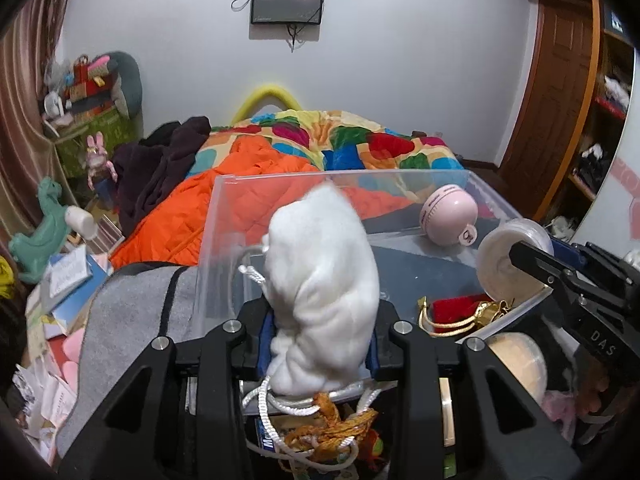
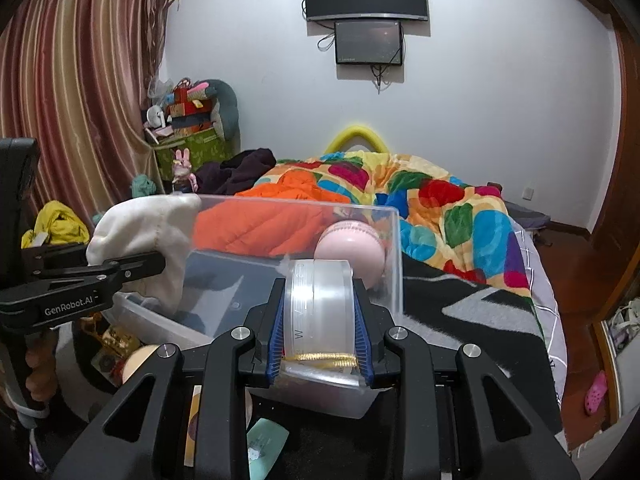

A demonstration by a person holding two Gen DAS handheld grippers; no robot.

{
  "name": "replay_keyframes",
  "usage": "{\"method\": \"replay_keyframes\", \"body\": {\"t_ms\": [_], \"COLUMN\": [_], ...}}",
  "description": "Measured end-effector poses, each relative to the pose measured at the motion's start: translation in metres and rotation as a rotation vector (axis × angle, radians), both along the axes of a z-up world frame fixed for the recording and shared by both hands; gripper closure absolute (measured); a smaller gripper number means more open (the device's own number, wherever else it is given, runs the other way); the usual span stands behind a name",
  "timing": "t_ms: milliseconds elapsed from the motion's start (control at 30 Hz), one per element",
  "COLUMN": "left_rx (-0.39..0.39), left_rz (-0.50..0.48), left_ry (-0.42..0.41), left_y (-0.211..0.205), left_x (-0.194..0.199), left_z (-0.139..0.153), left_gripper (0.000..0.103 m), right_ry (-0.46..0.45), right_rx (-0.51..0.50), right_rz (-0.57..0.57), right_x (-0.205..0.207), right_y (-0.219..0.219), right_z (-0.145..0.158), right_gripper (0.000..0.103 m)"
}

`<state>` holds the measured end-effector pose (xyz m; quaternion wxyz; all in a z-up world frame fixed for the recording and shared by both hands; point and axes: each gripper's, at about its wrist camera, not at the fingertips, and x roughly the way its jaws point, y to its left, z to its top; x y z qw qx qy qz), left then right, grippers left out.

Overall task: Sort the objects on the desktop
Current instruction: 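Lower the pouch into the box with the left gripper while the right places the white container inside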

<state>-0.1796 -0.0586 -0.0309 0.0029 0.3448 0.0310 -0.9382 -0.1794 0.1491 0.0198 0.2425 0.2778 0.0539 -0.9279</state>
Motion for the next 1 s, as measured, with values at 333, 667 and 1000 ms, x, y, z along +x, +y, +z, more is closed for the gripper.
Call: {"method": "replay_keyframes", "body": {"t_ms": [333,667,1000], "left_rx": [0.005,-0.049,0.009], "left_rz": [0.015,0.005,0.101], "left_ry": [0.04,0.143,0.111], "left_y": [-0.005,0.01,-0.015], "left_x": [0.008,0.033,0.064], "left_z": [-0.001,0.016,0.022], "left_gripper": [0.059,0.047,0.046], "right_ry": [0.009,0.025,0.032], "right_rx": [0.013,-0.01,-0.038], "right_rz": [-0.003,-0.005,-0.01], "right_x": [0.012,0.037,0.058], "right_y": [0.002,0.015,0.022], "right_z": [0.001,0.008,0.011], "right_gripper": [0.074,0.066,0.055]}}
